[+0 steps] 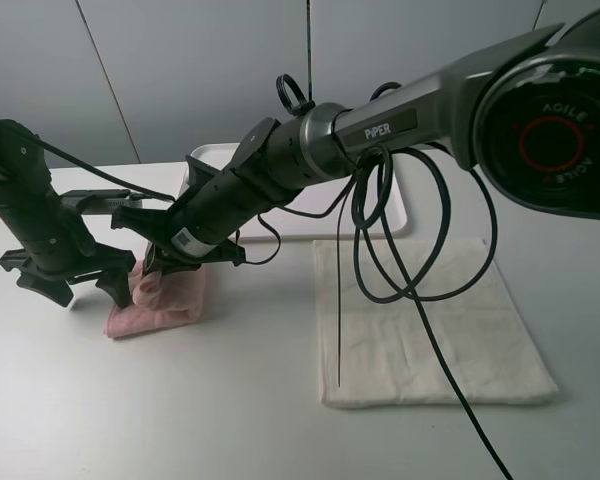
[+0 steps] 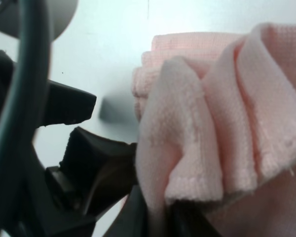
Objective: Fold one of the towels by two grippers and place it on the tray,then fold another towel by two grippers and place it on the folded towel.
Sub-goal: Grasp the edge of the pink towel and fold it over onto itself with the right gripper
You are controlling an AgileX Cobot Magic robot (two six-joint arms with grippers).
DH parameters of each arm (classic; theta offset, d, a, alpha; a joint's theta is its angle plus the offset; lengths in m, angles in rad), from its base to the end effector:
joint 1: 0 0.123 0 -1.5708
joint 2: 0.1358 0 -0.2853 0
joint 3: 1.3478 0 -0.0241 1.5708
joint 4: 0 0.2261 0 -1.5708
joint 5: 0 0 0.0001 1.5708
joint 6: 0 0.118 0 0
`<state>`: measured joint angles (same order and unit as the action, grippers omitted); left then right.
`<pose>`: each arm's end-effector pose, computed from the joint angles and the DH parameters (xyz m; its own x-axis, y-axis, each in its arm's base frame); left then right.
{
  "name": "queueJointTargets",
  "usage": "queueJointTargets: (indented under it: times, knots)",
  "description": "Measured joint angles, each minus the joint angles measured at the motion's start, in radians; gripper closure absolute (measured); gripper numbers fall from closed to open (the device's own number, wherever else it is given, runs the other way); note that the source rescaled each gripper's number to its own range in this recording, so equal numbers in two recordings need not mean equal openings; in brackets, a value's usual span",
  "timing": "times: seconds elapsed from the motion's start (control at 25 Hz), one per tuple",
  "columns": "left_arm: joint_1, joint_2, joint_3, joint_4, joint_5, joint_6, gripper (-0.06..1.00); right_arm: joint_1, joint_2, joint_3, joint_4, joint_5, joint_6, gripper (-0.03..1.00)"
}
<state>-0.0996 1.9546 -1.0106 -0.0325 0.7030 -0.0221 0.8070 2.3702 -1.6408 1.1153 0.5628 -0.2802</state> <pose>0.3074 -0.0332 0.0976 -0.9986 0.0527 -0.0103 0.0529 0.9984 -0.0215 0.2969 0.3918 0.0943 -0.9743 -0.1379 -0.1781 -0.2238 0.6812 0.6971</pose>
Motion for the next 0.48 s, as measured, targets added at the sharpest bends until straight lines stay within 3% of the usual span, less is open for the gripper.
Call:
queueJointTargets:
  times: [0.48]
  knots:
    - [0.000, -0.144, 0.000, 0.004, 0.039, 0.005, -0.05, 0.000, 0.000, 0.000, 0.002, -0.008, -0.004, 0.91]
